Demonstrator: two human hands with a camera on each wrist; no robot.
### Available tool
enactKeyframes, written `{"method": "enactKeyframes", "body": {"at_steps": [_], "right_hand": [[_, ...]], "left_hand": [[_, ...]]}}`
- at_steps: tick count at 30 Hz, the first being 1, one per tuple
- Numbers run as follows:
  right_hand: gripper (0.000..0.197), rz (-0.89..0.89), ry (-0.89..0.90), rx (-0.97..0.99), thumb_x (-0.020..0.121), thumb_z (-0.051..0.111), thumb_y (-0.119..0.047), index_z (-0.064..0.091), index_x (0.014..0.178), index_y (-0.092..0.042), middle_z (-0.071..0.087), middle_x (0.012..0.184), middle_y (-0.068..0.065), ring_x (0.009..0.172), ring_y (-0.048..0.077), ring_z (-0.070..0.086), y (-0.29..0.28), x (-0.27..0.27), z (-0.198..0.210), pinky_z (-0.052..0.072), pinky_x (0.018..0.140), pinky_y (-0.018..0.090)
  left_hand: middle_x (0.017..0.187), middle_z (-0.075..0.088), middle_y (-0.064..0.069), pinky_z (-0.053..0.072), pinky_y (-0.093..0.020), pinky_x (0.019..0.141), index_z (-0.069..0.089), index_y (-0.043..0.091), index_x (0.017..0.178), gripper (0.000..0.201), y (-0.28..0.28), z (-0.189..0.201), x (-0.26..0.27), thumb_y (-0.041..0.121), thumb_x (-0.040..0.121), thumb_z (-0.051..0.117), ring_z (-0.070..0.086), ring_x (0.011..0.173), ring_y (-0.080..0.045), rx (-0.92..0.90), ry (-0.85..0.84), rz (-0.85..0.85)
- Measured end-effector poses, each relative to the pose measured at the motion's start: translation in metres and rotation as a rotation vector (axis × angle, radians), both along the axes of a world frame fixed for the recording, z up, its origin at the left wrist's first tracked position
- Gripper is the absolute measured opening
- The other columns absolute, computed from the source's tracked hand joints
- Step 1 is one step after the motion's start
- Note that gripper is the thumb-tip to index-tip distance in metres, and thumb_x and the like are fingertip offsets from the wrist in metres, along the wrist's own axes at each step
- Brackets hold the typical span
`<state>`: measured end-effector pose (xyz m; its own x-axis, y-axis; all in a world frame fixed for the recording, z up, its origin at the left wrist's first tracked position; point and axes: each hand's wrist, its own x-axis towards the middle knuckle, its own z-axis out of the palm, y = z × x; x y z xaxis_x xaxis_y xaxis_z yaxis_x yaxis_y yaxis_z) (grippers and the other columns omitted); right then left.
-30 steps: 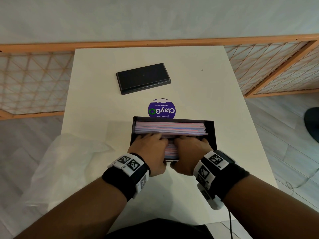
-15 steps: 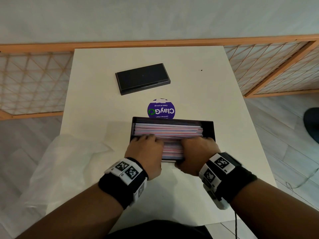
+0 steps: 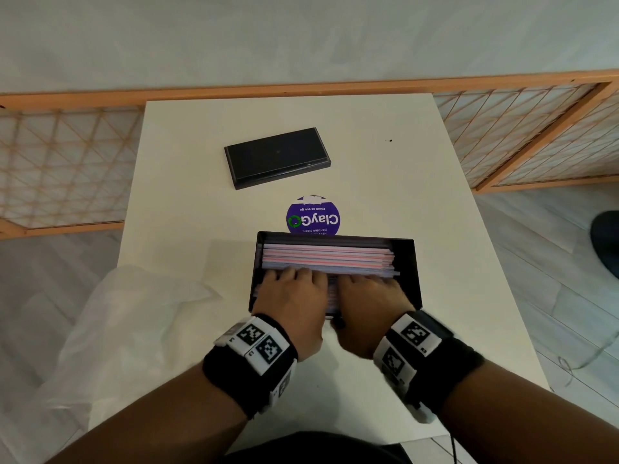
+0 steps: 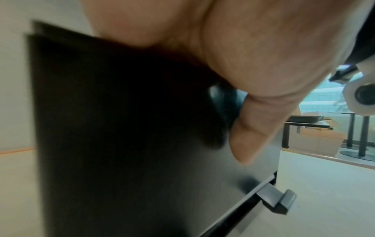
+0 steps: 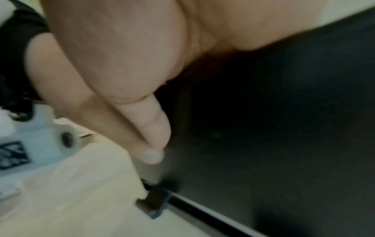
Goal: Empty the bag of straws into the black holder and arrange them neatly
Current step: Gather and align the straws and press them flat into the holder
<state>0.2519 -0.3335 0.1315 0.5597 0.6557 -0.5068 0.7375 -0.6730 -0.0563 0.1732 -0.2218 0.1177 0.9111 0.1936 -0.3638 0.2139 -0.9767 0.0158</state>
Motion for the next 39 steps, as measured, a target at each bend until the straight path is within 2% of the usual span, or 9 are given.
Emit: {"method": "enactKeyframes", "body": {"at_steps": [2,4,9,18,25,30,33,36,39], "right_hand": [[0.062,0.035,0.083,0.062,0.08,0.059,-0.042,0.044,0.135,-0.017,0.055,0.134,0.003,0.124,0.027,0.051,0.006,-0.008,0.0,0.035,0.109,0.039],[0.055,-0.008,0.117,0.105,0.081,0.06,-0.039,0.046,0.129,-0.018,0.056,0.132,0.003,0.122,0.026,0.053,0.003,-0.008,0.002,0.038,0.105,0.036],[0.043,-0.073,-0.003,0.003,0.076,0.058,-0.043,0.051,0.113,-0.022,0.062,0.119,0.0,0.113,0.029,0.057,-0.019,0.007,0.007,0.045,0.096,0.037],[0.048,-0.071,0.101,0.021,0.076,0.063,-0.04,0.051,0.121,-0.027,0.064,0.116,-0.003,0.11,0.025,0.062,-0.004,0.01,-0.004,0.047,0.099,0.038],[0.047,-0.068,0.096,-0.031,0.075,0.062,-0.045,0.058,0.118,-0.027,0.048,0.125,-0.001,0.118,0.028,0.051,-0.004,0.012,-0.007,0.042,0.1,0.044],[0.053,-0.069,0.085,0.005,0.075,0.06,-0.043,0.045,0.123,-0.025,0.063,0.118,-0.003,0.113,0.026,0.06,-0.004,0.01,-0.011,0.039,0.106,0.045],[0.055,-0.054,0.066,-0.037,0.075,0.06,-0.044,0.047,0.125,-0.025,0.059,0.124,-0.001,0.119,0.027,0.055,-0.003,0.008,-0.011,0.034,0.109,0.047],[0.051,-0.046,0.071,-0.068,0.075,0.061,-0.045,0.056,0.123,-0.028,0.046,0.128,0.002,0.123,0.029,0.046,-0.002,0.011,-0.008,0.035,0.106,0.048],[0.046,-0.039,0.087,-0.062,0.076,0.059,-0.042,0.058,0.119,-0.028,0.054,0.125,0.0,0.12,0.028,0.052,-0.001,0.012,-0.009,0.036,0.106,0.045]], "left_hand": [[0.132,0.053,-0.001,0.039,-0.042,0.104,0.042,0.021,0.135,0.064,-0.003,-0.003,0.0,0.045,0.08,0.065,0.049,0.122,-0.024,-0.025,0.006,-0.007],[0.131,0.053,0.0,0.039,-0.042,0.103,0.043,0.022,0.133,0.061,-0.001,-0.004,-0.004,0.045,0.08,0.063,0.05,0.122,-0.024,-0.016,0.005,0.011],[0.126,0.051,-0.002,0.039,-0.041,0.1,0.047,0.021,0.125,0.049,0.004,-0.005,-0.006,0.038,0.082,0.063,0.051,0.117,-0.025,-0.035,-0.003,0.01],[0.123,0.062,-0.001,0.043,-0.04,0.105,0.053,0.022,0.123,0.052,0.008,-0.007,-0.001,0.042,0.077,0.064,0.057,0.117,-0.025,-0.117,0.03,0.033],[0.125,0.044,-0.002,0.042,-0.044,0.105,0.056,0.023,0.12,0.044,0.009,-0.006,-0.001,0.041,0.081,0.063,0.049,0.119,-0.026,-0.132,0.056,0.061],[0.126,0.058,-0.003,0.041,-0.042,0.108,0.05,0.021,0.128,0.056,0.008,-0.008,-0.002,0.042,0.079,0.064,0.054,0.12,-0.027,-0.114,0.043,0.04],[0.124,0.062,-0.004,0.041,-0.042,0.107,0.046,0.019,0.129,0.057,0.008,-0.008,-0.001,0.042,0.079,0.064,0.056,0.118,-0.027,-0.11,0.049,0.047],[0.126,0.056,-0.002,0.04,-0.042,0.106,0.052,0.022,0.123,0.049,0.009,-0.007,-0.001,0.043,0.081,0.062,0.051,0.12,-0.026,-0.126,0.053,0.046],[0.127,0.042,-0.003,0.04,-0.044,0.105,0.059,0.023,0.119,0.044,0.009,-0.006,-0.001,0.043,0.081,0.062,0.046,0.122,-0.026,-0.135,0.06,0.062]]}}
